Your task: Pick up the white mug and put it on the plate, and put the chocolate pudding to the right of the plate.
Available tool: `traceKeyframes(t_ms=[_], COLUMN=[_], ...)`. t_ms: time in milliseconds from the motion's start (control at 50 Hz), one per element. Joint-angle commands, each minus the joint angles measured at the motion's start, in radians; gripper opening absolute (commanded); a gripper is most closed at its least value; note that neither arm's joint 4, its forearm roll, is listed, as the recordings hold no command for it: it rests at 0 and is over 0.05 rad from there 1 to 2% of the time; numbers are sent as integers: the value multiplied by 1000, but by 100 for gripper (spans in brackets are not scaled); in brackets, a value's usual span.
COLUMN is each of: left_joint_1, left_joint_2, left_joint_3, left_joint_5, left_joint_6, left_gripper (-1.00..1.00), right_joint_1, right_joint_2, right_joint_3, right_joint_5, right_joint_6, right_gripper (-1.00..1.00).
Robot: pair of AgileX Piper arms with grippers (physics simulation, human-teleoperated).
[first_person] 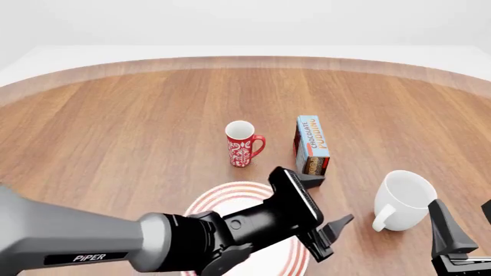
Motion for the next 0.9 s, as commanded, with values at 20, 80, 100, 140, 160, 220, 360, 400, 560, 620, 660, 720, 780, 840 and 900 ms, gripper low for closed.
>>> traceKeyframes(t_ms=[20,80,100,140,160,220,360,400,560,620,660,720,780,840,900], left_joint_1=[-4,-10,-12,-16,-19,-24,-40,-45,-53,-54,-54,-56,-62,-62,-62], left_joint_2=[37,43,46,52,55,60,77,81,96,104,106,112,115,120,128], left_joint_3=[-49,-60,-64,-70,-76,-88,-115,-122,-151,-159,-162,-168,-174,-184,-194], left_joint_5=[27,32,34,37,40,47,60,65,83,86,86,89,92,98,102], left_joint_6=[5,7,7,7,8,10,8,8,13,14,14,13,12,14,14], left_gripper=[100,100,100,100,100,100,100,100,100,100,100,100,100,100,100], right_joint_1=[0,0,0,0,0,0,0,0,0,0,0,-1,0,0,0], right_joint_2=[0,0,0,0,0,0,0,0,0,0,0,0,0,0,0], right_joint_3=[0,0,0,0,0,0,0,0,0,0,0,0,0,0,0], right_joint_5=[0,-1,-1,0,0,0,0,0,0,0,0,0,0,0,0], right_joint_6=[1,1,1,1,1,1,1,2,1,1,1,1,1,1,1], right_gripper=[100,100,100,100,100,100,100,100,100,100,100,100,100,100,100])
